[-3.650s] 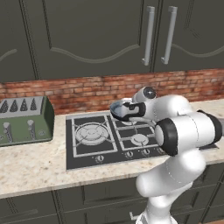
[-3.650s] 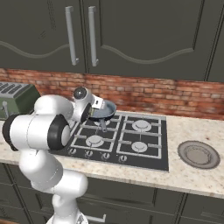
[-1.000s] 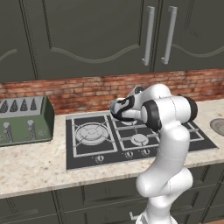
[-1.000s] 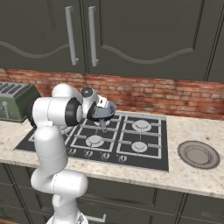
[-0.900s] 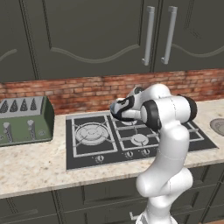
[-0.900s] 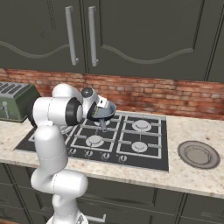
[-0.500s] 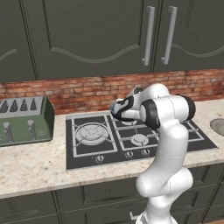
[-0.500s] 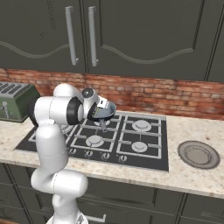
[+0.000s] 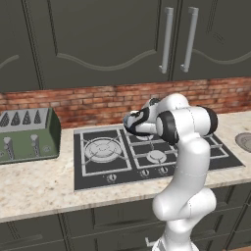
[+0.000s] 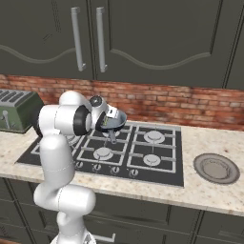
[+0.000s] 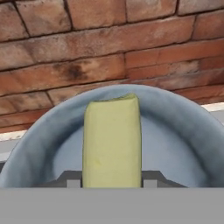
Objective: Pick up the butter stick and place it in the pan. Then turn on the burner for the pan.
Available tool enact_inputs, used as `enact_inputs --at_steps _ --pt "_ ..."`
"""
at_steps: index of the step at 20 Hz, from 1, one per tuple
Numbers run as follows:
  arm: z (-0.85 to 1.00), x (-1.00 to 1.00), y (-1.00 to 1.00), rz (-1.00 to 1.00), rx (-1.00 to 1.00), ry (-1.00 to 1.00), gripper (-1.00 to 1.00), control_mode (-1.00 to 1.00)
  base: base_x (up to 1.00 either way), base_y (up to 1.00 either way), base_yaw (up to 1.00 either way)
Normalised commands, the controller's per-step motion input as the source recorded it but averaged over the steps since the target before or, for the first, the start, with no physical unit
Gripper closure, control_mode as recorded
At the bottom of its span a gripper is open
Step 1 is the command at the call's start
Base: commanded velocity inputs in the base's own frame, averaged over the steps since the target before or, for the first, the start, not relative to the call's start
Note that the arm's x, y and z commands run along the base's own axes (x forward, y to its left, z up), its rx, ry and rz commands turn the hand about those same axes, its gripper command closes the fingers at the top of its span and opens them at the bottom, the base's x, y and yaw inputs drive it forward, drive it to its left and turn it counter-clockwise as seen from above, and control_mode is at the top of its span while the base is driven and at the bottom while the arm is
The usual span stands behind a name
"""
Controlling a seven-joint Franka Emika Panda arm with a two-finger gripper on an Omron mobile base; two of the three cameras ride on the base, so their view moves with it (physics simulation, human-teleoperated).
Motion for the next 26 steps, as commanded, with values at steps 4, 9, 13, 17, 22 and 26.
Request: enact_inputs --at_steps 4,9,13,17,22,26 --pt "0.00 0.00 0.00 0.00 0.00 0.00 1.00 -1.00 0.00 0.00 0.00" --pt "0.00 -0.14 0.00 0.00 0.00 0.00 1.00 -1.00 0.00 0.00 0.00" --pt "0.00 -0.17 0.00 0.00 0.00 0.00 1.00 -1.00 0.00 0.00 0.00" --pt "0.00 -0.16 0.00 0.00 0.00 0.02 1.00 -1.00 0.00 0.00 0.00" --pt "0.00 -0.04 0.00 0.00 0.00 0.01 1.00 -1.00 0.00 0.00 0.00" --pt "0.00 0.00 0.00 0.00 0.00 0.01 1.00 -1.00 0.00 0.00 0.00"
